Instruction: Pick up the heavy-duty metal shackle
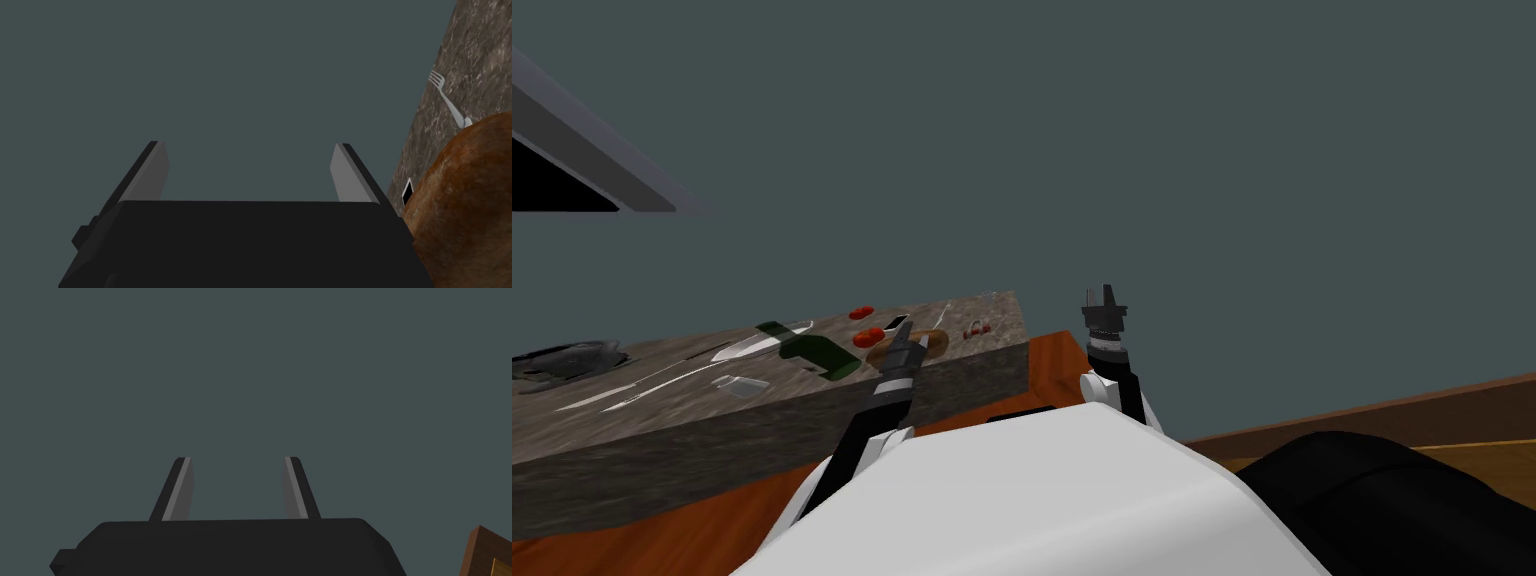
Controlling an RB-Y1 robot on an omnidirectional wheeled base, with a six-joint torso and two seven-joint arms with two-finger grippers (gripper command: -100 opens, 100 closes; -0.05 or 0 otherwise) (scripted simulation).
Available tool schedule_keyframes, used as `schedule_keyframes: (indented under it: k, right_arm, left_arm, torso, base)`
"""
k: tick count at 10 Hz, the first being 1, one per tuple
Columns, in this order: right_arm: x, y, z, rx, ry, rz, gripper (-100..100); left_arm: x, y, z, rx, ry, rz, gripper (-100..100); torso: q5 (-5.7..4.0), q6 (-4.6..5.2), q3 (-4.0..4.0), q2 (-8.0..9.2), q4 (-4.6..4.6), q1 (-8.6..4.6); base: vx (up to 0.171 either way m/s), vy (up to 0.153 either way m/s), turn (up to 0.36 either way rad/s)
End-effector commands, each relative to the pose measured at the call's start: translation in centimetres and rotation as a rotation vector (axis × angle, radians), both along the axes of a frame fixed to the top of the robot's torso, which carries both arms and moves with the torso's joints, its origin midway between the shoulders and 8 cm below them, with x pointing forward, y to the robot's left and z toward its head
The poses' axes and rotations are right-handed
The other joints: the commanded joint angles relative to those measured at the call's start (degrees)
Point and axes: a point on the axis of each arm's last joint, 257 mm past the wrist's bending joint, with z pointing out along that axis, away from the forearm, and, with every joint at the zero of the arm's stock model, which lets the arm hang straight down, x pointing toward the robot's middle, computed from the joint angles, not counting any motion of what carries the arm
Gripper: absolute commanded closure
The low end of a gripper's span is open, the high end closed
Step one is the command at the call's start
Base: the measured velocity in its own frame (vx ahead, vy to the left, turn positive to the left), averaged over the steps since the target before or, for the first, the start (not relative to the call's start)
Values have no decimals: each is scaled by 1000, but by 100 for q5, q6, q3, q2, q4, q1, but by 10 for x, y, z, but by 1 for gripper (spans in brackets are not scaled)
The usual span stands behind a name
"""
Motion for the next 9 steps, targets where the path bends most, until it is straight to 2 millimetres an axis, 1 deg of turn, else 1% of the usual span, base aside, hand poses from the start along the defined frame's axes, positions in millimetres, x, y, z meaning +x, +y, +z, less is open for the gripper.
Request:
schedule_keyframes:
  k: [1,2,3,4,5,6,7,8,9]
  right_arm:
    - [0,0,0,0,0,0,0]
    - [0,0,0,0,0,0,0]
    - [0,0,0,0,0,0,0]
    - [0,0,0,0,0,0,0]
    - [0,0,0,0,0,0,0]
    - [0,0,0,0,0,0,0]
    - [0,0,0,0,0,0,0]
    - [0,0,0,0,0,0,0]
    - [0,0,0,0,0,0,0]
  left_arm:
    - [-1,12,-9,-23,44,15,-100]
    - [0,13,-12,-25,55,17,-100]
    - [-2,23,-20,-47,90,31,-100]
    - [-2,23,-21,-49,97,33,-100]
    - [-4,33,-29,-72,129,48,-100]
    - [-4,34,-32,-75,140,50,-100]
    - [-7,44,-37,-98,164,64,-100]
    - [-6,45,-43,-103,185,69,-100]
    - [-10,55,-49,-129,210,84,-100]
  torso:
    - [0,0,0,0,0,0]
    - [0,1,0,0,0,0]
    - [1,0,0,0,0,3]
    - [0,1,0,0,0,1]
    - [1,0,-1,-1,0,4]
    - [1,1,-1,-1,0,3]
    - [1,0,-1,-1,0,5]
    - [1,1,-1,-2,0,1]
    - [1,0,-1,-2,-1,3]
  base:
    - [-5,-34,-83]
    - [-5,-24,-42]
    - [-3,-32,-99]
    - [-1,-25,-42]
    - [-1,-30,-105]
    - [-2,-22,-53]
    - [1,-33,-105]
    - [0,-28,-65]
    - [-3,-35,-120]
